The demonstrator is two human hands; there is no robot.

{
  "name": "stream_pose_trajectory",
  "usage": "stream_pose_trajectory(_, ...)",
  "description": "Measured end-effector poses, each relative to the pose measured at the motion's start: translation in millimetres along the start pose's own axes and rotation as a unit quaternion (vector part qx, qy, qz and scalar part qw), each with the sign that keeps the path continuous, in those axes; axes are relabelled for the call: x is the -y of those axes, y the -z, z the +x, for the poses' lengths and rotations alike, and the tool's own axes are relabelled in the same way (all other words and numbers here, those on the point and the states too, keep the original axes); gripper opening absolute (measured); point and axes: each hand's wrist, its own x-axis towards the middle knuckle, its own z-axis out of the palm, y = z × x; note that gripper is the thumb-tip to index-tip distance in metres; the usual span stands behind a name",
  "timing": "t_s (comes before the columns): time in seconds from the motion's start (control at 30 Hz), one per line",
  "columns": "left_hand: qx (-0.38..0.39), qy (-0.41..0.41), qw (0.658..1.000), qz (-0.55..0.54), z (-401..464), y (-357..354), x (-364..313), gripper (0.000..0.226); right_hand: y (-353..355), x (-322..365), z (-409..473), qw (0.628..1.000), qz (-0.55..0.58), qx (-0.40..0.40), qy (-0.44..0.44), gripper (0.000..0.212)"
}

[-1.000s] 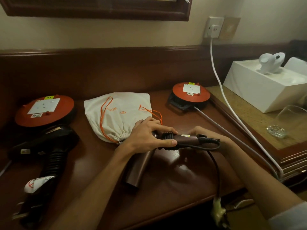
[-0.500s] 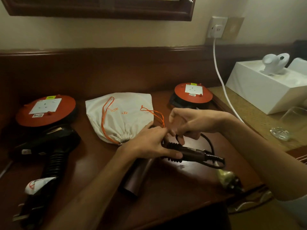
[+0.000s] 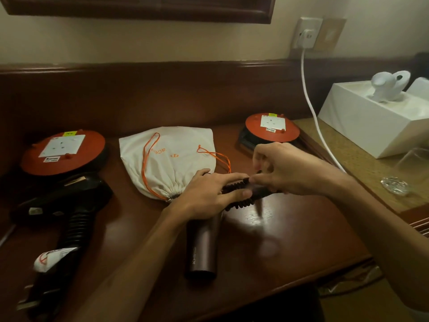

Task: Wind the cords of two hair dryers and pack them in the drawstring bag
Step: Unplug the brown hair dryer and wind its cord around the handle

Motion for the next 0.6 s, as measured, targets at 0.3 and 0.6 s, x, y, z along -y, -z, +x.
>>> stream_pose_trajectory(0.3,-0.077,0.006,0.997,-0.010,-1,-8,5,0.059,-22,-24,-16,0.972,-0.102,-0.209,0.019,0.057)
stream_pose_trajectory(0.6,-0.118,-0.004,0.990,-0.071,-4,-3,14,0.049,-68,-32,-31,0.967,0.137,-0.149,0.158,0.036)
